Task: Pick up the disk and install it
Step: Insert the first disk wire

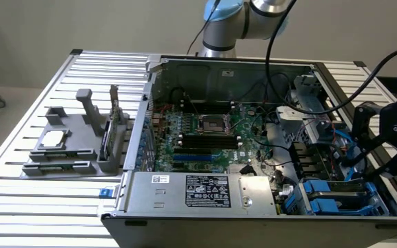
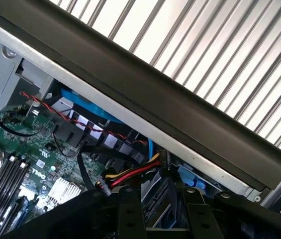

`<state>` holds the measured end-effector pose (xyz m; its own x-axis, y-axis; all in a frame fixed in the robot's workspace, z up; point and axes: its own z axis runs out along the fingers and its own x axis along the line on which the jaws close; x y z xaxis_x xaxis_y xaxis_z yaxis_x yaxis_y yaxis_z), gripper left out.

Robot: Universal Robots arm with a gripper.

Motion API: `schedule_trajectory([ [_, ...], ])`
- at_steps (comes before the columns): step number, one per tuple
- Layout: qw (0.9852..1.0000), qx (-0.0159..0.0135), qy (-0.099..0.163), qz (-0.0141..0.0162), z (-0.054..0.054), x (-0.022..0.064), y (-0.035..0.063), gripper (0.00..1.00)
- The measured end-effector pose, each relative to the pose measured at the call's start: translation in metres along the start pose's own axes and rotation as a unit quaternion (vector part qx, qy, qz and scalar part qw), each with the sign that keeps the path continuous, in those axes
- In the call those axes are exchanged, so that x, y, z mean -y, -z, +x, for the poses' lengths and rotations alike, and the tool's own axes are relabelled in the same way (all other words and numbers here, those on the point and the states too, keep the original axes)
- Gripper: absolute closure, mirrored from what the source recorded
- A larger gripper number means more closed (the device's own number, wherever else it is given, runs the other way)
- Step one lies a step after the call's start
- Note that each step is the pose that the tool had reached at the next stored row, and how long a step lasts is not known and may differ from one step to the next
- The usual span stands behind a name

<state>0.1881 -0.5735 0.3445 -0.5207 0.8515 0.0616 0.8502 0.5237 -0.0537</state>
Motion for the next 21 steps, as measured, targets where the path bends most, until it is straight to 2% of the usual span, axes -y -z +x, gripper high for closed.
schedule_trajectory([
  [3,1.0000,-0.0004,0.000,0.0012,-0.0001,-0.0007,0.0001,0.65],
  [13,1.0000,-0.0004,0.005,0.0016,-0.0018,-0.0031,-0.0035,0.65],
  [21,1.0000,-0.0019,0.007,0.0047,-0.0036,-0.0060,-0.0014,0.65],
])
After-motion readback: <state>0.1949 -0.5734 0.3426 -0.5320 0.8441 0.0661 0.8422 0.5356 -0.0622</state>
